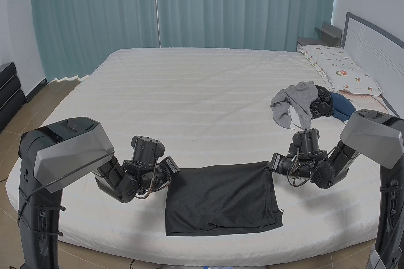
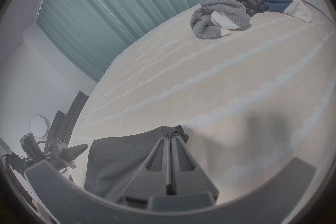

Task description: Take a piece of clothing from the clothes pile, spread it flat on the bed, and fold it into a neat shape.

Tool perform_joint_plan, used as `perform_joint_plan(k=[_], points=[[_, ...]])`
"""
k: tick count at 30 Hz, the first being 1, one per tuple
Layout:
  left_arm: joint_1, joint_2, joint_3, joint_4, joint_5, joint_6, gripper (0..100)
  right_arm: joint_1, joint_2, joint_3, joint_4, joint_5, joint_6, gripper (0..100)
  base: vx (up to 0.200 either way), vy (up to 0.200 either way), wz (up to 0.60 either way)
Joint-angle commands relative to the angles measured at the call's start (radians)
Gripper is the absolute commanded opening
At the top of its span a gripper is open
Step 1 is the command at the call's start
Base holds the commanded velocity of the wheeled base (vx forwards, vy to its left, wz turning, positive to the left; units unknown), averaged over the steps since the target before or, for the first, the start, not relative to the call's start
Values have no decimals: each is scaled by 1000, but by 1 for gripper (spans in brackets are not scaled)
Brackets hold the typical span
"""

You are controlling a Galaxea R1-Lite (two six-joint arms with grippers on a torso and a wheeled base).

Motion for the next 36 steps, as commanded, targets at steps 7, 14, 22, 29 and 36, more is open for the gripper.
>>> perform_joint_plan(k=[7, 14, 22, 29, 36], points=[[24, -5, 6, -30, 55, -16, 0, -1, 8, -9, -6, 0, 0, 0, 0, 0, 0], [24, -4, 15, -44, 55, -42, 0, -1, 46, -41, -7, -1, 21, 0, 0, 0, 0], [22, 1, 20, -44, 48, -44, 0, -1, 34, -33, -9, -1, 27, 100, 0, 0, 0], [24, -17, 68, -48, 43, -66, 0, -6, -95, 76, -7, 42, 72, 100, 0, 0, 0], [33, -45, 146, -101, 29, -76, 0, 5, -255, 372, -52, 212, 63, 100, 0, 0, 0]])
